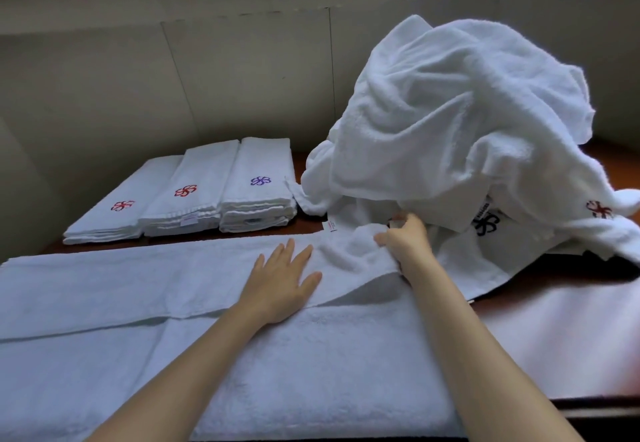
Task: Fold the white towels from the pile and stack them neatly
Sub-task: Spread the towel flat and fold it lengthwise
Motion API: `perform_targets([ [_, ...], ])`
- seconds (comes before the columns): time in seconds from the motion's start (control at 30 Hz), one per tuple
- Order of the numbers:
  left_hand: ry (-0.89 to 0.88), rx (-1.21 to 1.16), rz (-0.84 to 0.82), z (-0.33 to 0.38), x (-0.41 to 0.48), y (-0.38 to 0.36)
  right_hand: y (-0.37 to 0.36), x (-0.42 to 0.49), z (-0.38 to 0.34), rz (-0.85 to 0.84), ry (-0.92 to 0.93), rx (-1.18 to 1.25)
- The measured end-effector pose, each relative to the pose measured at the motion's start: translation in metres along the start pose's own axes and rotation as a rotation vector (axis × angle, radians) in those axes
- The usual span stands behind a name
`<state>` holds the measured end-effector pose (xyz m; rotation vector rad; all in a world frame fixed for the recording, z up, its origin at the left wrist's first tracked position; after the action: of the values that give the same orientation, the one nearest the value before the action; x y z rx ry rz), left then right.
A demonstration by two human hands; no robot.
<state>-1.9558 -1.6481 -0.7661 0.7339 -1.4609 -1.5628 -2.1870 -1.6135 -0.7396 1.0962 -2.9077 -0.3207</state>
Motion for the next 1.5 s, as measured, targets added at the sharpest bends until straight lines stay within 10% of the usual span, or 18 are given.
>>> perform_targets([
  [0.13, 0.023, -0.046, 0.053, 0.002, -0.001, 0.002, 0.035, -0.003, -0.044, 0.194, 0.23, 0.265],
  [0.23, 0.022, -0.033, 0.042, 0.003, -0.001, 0.002, 0.042, -0.013, -0.048, 0.243, 0.35, -0.075],
  [0.3, 0.005, -0.019, 0.005, 0.003, -0.001, 0.0, 0.034, -0.009, -0.02, 0.127, 0.241, -0.357],
  [0.43, -0.038, -0.005, -0.037, 0.005, -0.003, 0.0, 0.035, -0.009, 0.003, -0.089, -0.09, -0.001],
  [0.57, -0.072, 0.009, -0.04, 0.003, -0.004, 0.002, 0.05, -0.002, -0.019, -0.071, 0.145, -0.008],
  [0.73, -0.072, 0.02, -0.061, 0.002, -0.004, 0.0, 0.055, -0.004, -0.014, 0.144, 0.306, -0.895],
  [0.83, -0.044, 0.03, -0.066, 0.002, -0.004, -0.002, 0.044, -0.037, -0.061, 0.406, 0.626, -0.755],
  [0.9, -0.035, 0.03, -0.047, 0.003, -0.004, -0.001, 0.004, -0.061, -0.071, 0.241, 0.845, -0.639],
  [1.0, -0.043, 0.015, -0.041, -0.001, -0.004, 0.001, -0.054, -0.064, -0.007, -0.272, 0.691, -0.961],
  [1.5, 0.701, 0.136, -0.03, -0.35, -0.136, 0.067, -0.085, -0.085, 0.006, -0.233, 0.604, -1.239],
])
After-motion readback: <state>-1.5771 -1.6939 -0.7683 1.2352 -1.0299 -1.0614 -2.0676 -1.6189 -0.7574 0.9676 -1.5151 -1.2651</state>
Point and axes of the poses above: each hand's wrist, its own x-axis towards the middle knuckle, its own y-axis out of the back of the hand, z = x × y, the point moved 10 cm from there along x, towards the middle knuckle, and after that the axes turned 12 degrees about z, right-handed, at the moved point
